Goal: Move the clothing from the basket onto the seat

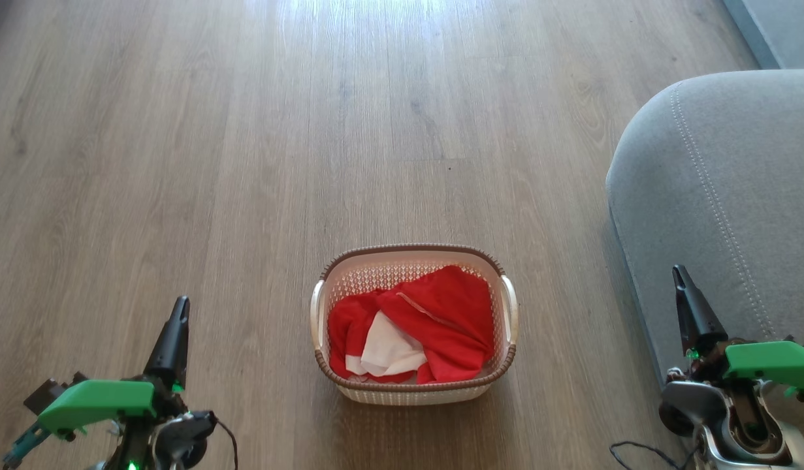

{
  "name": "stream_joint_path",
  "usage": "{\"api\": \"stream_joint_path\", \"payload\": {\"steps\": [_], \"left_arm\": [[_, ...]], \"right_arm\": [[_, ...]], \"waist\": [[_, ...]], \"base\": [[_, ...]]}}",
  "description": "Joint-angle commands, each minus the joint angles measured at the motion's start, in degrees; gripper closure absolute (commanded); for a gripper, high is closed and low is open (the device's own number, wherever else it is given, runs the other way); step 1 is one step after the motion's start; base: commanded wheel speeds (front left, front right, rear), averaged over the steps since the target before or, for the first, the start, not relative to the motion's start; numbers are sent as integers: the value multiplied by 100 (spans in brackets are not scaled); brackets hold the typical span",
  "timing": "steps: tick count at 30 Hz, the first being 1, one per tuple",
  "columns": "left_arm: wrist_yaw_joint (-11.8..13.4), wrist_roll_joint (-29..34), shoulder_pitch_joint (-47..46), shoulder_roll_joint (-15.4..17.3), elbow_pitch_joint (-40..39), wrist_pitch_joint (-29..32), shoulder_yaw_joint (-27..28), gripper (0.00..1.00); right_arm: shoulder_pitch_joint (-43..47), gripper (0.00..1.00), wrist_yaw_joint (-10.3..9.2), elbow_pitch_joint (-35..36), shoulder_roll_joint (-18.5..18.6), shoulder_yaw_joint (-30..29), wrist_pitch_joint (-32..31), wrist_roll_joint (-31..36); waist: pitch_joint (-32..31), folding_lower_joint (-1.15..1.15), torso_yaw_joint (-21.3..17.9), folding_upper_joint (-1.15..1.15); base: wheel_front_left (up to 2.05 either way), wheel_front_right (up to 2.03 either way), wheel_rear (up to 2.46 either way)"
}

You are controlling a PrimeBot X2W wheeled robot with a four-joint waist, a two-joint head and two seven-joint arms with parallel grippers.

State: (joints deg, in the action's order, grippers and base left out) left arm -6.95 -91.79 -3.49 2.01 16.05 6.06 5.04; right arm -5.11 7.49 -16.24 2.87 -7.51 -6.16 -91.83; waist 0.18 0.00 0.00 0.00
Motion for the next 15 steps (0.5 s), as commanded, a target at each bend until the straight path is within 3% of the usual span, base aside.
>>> {"api": "stream_joint_path", "payload": {"steps": [1,15], "left_arm": [[-54,-40,-270,87,-202,41,146,100],[-54,-40,-270,87,-202,41,146,100]], "right_arm": [[-107,100,0,222,0,101,-31,-36],[-107,100,0,222,0,101,-31,-36]], "waist": [[0,0,0,0],[0,0,0,0]], "base": [[0,0,0],[0,0,0]]}}
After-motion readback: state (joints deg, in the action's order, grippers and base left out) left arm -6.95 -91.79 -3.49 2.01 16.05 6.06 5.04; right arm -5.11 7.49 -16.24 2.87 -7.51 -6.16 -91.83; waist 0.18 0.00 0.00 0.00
